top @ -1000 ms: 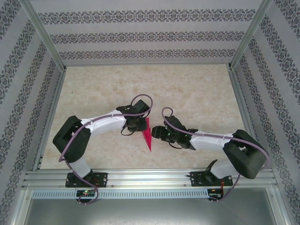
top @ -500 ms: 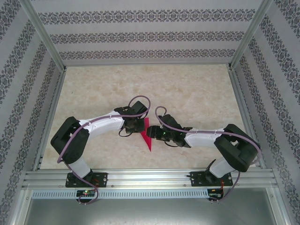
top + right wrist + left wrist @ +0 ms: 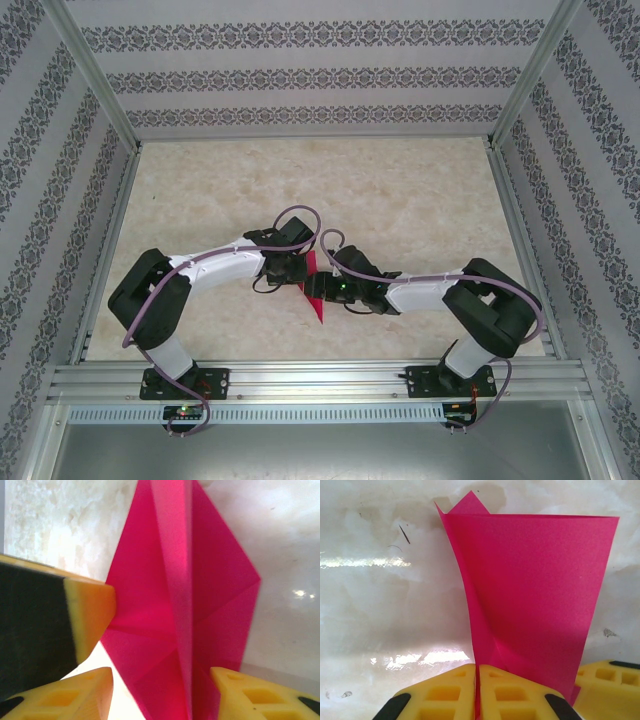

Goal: Fold a paper plane with a square sheet of paper (pick it up from the middle)
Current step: Move a paper plane to the center of the table.

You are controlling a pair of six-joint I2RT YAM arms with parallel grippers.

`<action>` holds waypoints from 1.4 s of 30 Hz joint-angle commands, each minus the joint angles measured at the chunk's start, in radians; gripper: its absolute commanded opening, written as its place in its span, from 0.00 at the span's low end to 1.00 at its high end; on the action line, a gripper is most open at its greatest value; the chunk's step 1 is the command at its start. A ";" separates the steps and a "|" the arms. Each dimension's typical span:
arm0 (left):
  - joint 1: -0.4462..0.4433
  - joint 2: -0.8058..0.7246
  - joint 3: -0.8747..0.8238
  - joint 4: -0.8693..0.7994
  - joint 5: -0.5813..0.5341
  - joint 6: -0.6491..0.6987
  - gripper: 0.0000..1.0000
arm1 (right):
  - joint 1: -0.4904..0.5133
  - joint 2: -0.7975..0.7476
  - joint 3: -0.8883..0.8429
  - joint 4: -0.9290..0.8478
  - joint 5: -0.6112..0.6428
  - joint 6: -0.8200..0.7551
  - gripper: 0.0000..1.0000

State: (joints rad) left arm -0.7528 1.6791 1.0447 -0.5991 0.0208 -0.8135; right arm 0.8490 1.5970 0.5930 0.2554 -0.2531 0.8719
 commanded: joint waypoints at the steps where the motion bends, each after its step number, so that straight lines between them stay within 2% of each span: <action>1: 0.012 -0.034 -0.006 0.024 0.001 0.005 0.12 | 0.014 0.019 0.028 0.009 0.000 -0.035 0.51; 15: 0.012 -0.056 -0.023 0.024 -0.004 0.007 0.13 | 0.019 0.070 0.044 0.002 0.029 -0.045 0.38; 17: 0.012 -0.058 -0.024 0.025 -0.004 0.008 0.13 | 0.018 0.069 0.042 0.002 0.028 -0.046 0.33; 22: 0.012 -0.057 -0.024 0.022 -0.004 0.009 0.14 | 0.019 0.070 0.047 -0.008 0.028 -0.057 0.31; 26: 0.012 -0.061 -0.025 0.021 -0.007 0.011 0.14 | 0.021 0.071 0.047 0.001 0.017 -0.076 0.24; 35: 0.012 -0.075 -0.036 0.030 -0.005 0.005 0.14 | 0.023 0.105 0.079 -0.033 0.023 -0.108 0.24; 42: 0.012 -0.089 -0.032 0.031 -0.002 0.005 0.16 | 0.024 0.077 0.080 -0.054 0.048 -0.109 0.13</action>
State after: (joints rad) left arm -0.7528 1.6306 1.0233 -0.5976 0.0204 -0.8135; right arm 0.8623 1.6936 0.6556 0.2218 -0.2340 0.7826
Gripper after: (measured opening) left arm 0.155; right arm 0.143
